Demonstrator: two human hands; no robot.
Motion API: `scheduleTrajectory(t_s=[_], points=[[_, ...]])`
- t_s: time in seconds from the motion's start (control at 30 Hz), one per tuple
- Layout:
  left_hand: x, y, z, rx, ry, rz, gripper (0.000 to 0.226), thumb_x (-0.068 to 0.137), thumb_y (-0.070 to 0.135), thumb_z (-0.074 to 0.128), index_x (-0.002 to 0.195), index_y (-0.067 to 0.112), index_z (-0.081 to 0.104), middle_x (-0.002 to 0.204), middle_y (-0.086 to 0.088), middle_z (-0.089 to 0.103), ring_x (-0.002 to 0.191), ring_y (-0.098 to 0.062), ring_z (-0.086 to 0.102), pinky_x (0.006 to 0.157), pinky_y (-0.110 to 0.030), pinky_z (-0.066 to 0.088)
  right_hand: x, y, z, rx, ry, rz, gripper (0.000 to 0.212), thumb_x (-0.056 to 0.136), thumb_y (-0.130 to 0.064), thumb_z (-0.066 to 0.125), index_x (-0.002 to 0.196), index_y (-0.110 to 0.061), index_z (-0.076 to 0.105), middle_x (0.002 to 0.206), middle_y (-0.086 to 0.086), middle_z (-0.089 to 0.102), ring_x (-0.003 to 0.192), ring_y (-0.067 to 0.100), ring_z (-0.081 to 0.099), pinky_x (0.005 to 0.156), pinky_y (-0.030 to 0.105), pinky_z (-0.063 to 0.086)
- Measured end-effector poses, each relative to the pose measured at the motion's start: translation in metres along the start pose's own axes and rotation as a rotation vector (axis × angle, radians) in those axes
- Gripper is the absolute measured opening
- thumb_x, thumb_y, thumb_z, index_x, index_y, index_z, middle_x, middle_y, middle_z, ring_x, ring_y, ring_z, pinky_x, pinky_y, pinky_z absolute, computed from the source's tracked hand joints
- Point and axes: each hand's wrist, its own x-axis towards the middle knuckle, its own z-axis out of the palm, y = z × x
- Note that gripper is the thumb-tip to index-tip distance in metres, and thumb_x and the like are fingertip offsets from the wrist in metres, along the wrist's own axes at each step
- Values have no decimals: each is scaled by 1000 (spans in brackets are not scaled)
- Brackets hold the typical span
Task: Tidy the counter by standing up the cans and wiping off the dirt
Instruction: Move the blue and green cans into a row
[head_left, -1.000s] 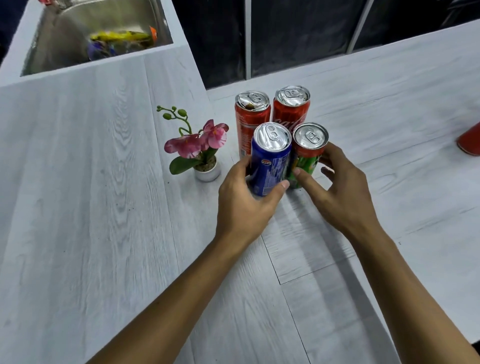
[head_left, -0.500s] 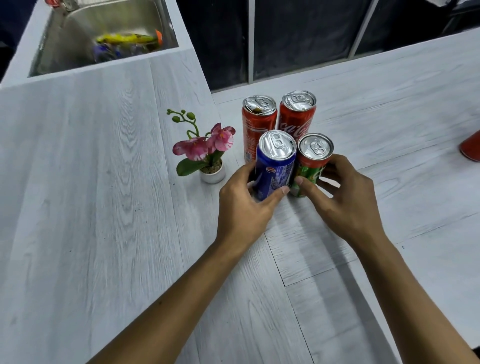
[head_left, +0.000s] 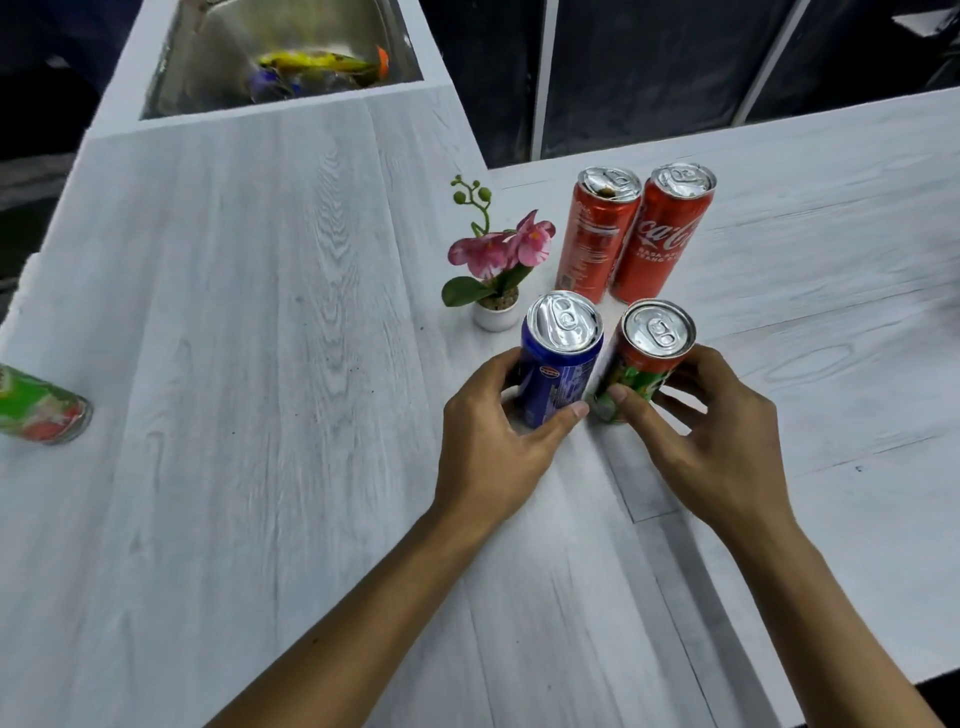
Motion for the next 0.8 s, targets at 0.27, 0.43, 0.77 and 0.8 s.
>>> scheduleTrajectory(t_s=[0.27, 0.43, 0.77, 0.8], points=[[-34, -14, -73, 19, 88, 17, 55, 75, 33, 92, 122, 33, 63, 111, 34, 63, 107, 14, 63, 84, -3, 48, -37, -38, 50, 26, -60, -37, 62, 81, -55, 76, 129, -18, 62, 114, -10, 71, 108, -2, 66, 89, 10, 53], [-52, -27, -126, 37, 136, 6, 58, 74, 37, 93, 124, 24, 68, 111, 23, 70, 107, 6, 66, 85, -7, 51, -56, -64, 89, 32, -89, -70, 61, 82, -51, 80, 130, -20, 61, 116, -11, 71, 108, -2, 66, 87, 8, 52], [-72, -49, -225, 51, 265, -42, 52, 75, 36, 92, 120, 29, 67, 109, 22, 71, 104, 6, 67, 84, -12, 55, -80, -131, 168, 112, -168, -157, 58, 83, -49, 80, 131, -22, 60, 114, -17, 68, 109, -7, 65, 85, 8, 53], [-72, -51, -235, 50, 279, -42, 52, 76, 35, 92, 120, 28, 67, 109, 21, 71, 103, 7, 67, 83, -12, 55, -81, -137, 177, 124, -170, -166, 58, 83, -48, 80, 130, -21, 61, 113, -18, 67, 109, -8, 64, 84, 8, 53]])
